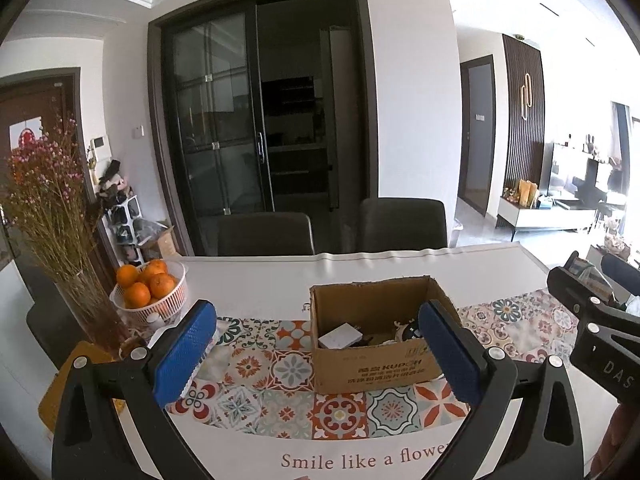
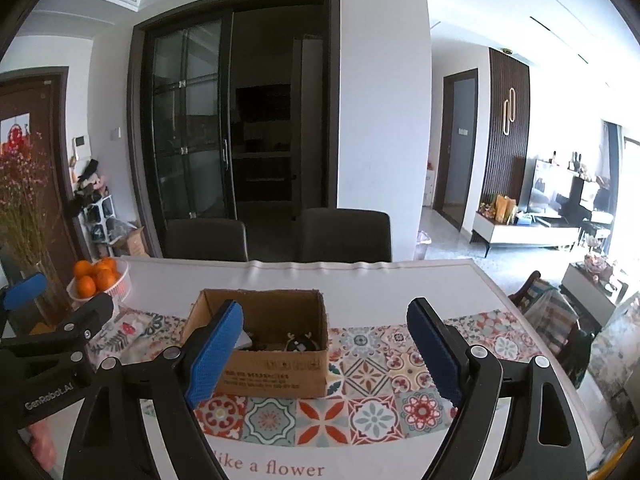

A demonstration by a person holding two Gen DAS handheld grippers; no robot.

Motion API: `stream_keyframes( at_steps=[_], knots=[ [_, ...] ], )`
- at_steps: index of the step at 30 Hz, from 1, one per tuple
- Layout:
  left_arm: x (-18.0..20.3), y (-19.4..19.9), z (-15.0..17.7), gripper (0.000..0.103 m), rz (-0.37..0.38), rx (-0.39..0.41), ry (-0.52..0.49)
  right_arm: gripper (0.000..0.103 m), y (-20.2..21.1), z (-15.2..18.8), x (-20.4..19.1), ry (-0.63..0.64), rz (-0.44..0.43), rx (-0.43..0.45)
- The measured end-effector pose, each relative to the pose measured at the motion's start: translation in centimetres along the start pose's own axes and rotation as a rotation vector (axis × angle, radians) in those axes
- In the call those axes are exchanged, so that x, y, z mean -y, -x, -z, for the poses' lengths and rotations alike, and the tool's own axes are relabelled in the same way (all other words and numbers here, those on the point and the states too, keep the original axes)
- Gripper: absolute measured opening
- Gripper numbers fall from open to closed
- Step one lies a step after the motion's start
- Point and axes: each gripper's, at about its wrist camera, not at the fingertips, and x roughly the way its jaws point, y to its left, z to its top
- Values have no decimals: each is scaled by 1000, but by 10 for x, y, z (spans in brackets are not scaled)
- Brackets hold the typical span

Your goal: Organize rigid objects

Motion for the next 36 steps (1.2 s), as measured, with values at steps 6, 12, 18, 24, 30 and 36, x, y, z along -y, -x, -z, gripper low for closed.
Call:
stream_keyframes(
  at_steps=[6, 12, 18, 24, 30, 36],
  knots=[
    [-1, 1, 0, 103, 10, -1, 5, 86, 6, -2, 0, 2, 5, 16],
    [0, 4, -3, 103, 11, 2, 8, 86, 9, -3, -3, 5, 0, 22],
    [0, 6, -6, 103, 11, 6, 9, 86, 11, -3, -2, 0, -8, 24],
    [1, 7, -7, 103, 12, 4, 11, 86, 11, -3, -1, -3, -16, 24],
    [3, 8, -9, 103, 11, 5, 10, 86, 12, -3, -2, -4, -20, 23],
    [5, 8, -9, 103, 9, 7, 9, 86, 13, -2, -1, -9, -23, 23]
  ],
)
